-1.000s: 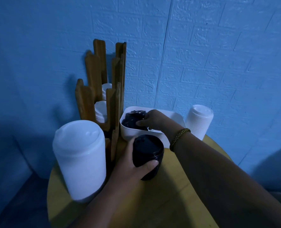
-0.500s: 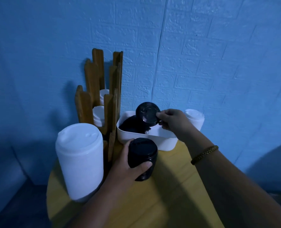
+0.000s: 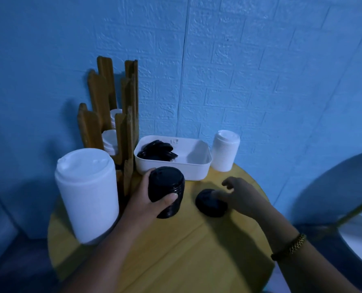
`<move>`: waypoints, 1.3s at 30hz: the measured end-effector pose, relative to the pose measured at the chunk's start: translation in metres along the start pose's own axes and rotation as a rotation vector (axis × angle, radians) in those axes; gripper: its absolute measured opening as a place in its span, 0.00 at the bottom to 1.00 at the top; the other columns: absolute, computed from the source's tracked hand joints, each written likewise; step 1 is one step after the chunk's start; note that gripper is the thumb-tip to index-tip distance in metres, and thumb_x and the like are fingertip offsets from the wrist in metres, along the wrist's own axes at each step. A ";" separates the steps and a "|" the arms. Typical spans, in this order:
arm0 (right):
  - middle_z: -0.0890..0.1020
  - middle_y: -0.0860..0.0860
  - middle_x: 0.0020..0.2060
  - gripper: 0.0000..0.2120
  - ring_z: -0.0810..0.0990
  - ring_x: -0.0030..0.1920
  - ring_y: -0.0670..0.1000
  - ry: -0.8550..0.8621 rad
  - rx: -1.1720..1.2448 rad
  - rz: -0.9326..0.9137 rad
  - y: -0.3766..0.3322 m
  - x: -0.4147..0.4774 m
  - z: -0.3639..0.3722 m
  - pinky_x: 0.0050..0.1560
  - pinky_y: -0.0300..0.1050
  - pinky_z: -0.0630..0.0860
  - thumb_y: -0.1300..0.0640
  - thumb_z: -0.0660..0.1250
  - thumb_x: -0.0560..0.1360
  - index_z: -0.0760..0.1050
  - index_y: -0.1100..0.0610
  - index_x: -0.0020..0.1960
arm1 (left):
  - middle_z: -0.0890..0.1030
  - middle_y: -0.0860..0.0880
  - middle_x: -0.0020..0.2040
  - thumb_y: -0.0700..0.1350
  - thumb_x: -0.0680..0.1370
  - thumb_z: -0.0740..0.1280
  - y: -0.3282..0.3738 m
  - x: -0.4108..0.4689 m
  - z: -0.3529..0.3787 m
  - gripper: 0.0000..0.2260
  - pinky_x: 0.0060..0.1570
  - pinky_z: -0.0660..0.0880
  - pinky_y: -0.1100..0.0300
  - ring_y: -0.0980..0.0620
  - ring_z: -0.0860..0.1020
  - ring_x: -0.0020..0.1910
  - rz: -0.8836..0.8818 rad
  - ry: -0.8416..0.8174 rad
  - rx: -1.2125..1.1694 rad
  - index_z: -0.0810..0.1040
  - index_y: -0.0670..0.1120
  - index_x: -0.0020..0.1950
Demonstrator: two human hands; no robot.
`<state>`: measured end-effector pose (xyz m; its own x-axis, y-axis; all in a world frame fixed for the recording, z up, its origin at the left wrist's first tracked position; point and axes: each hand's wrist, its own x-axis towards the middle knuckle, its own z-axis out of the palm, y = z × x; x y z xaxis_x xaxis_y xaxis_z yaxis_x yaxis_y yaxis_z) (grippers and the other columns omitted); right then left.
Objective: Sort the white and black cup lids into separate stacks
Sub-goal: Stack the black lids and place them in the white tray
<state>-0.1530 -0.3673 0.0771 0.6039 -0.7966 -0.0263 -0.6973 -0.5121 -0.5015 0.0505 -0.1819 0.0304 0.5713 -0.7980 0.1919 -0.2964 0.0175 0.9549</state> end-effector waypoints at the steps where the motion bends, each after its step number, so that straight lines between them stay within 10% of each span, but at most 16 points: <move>1: 0.71 0.48 0.67 0.33 0.72 0.64 0.50 -0.073 -0.010 -0.093 -0.005 -0.001 0.000 0.57 0.45 0.73 0.38 0.73 0.72 0.68 0.50 0.72 | 0.76 0.67 0.65 0.66 0.64 0.77 0.000 0.000 0.000 0.40 0.64 0.72 0.58 0.71 0.73 0.63 0.002 0.001 -0.005 0.65 0.66 0.73; 4: 0.62 0.46 0.76 0.40 0.64 0.74 0.50 -0.263 -0.146 -0.245 -0.015 -0.001 0.011 0.72 0.48 0.65 0.43 0.74 0.72 0.59 0.47 0.78 | 0.77 0.67 0.65 0.66 0.64 0.77 -0.002 0.001 0.000 0.40 0.65 0.73 0.56 0.66 0.74 0.65 -0.002 -0.011 -0.014 0.65 0.67 0.73; 11: 0.74 0.39 0.63 0.34 0.74 0.61 0.39 0.009 0.348 -0.415 -0.062 -0.012 -0.007 0.59 0.38 0.72 0.39 0.76 0.68 0.70 0.44 0.71 | 0.77 0.62 0.66 0.64 0.63 0.78 -0.001 0.001 0.003 0.42 0.65 0.75 0.53 0.61 0.75 0.67 -0.024 -0.060 -0.024 0.65 0.66 0.74; 20: 0.71 0.45 0.67 0.31 0.67 0.66 0.47 -0.247 -0.088 -0.689 -0.115 0.019 0.014 0.67 0.48 0.67 0.40 0.72 0.72 0.68 0.42 0.73 | 0.71 0.65 0.67 0.66 0.59 0.77 0.001 0.003 -0.002 0.50 0.57 0.72 0.65 0.59 0.71 0.68 -0.043 -0.121 0.017 0.58 0.64 0.77; 23: 0.73 0.44 0.66 0.28 0.70 0.65 0.44 -0.283 -0.039 -0.677 -0.116 0.019 0.017 0.66 0.42 0.67 0.45 0.72 0.74 0.69 0.44 0.72 | 0.69 0.65 0.66 0.61 0.63 0.80 0.004 0.004 -0.001 0.48 0.59 0.70 0.61 0.59 0.69 0.69 -0.087 -0.124 0.064 0.56 0.65 0.75; 27: 0.76 0.49 0.65 0.28 0.74 0.63 0.52 0.073 0.060 -0.519 -0.117 0.004 0.051 0.63 0.50 0.73 0.42 0.67 0.74 0.71 0.48 0.71 | 0.66 0.64 0.67 0.49 0.70 0.81 0.004 0.002 0.005 0.49 0.66 0.72 0.56 0.58 0.68 0.68 -0.060 -0.017 0.129 0.51 0.62 0.81; 34: 0.76 0.50 0.65 0.27 0.74 0.62 0.48 -0.140 0.033 -0.555 -0.121 0.003 0.030 0.63 0.47 0.73 0.37 0.64 0.78 0.71 0.52 0.71 | 0.72 0.64 0.63 0.58 0.69 0.79 0.000 0.006 0.010 0.40 0.56 0.71 0.70 0.59 0.71 0.67 -0.034 -0.038 0.076 0.60 0.63 0.74; 39: 0.81 0.54 0.58 0.14 0.77 0.58 0.51 0.040 0.119 -0.470 -0.122 0.064 0.002 0.54 0.41 0.69 0.54 0.59 0.84 0.80 0.59 0.60 | 0.71 0.66 0.68 0.64 0.64 0.76 -0.001 0.005 0.004 0.43 0.67 0.70 0.56 0.60 0.69 0.70 -0.041 -0.066 0.058 0.60 0.67 0.75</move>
<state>-0.0283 -0.3556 0.1345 0.8261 -0.5006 0.2588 -0.3023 -0.7811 -0.5463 0.0506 -0.1880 0.0298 0.5323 -0.8356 0.1361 -0.3191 -0.0491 0.9465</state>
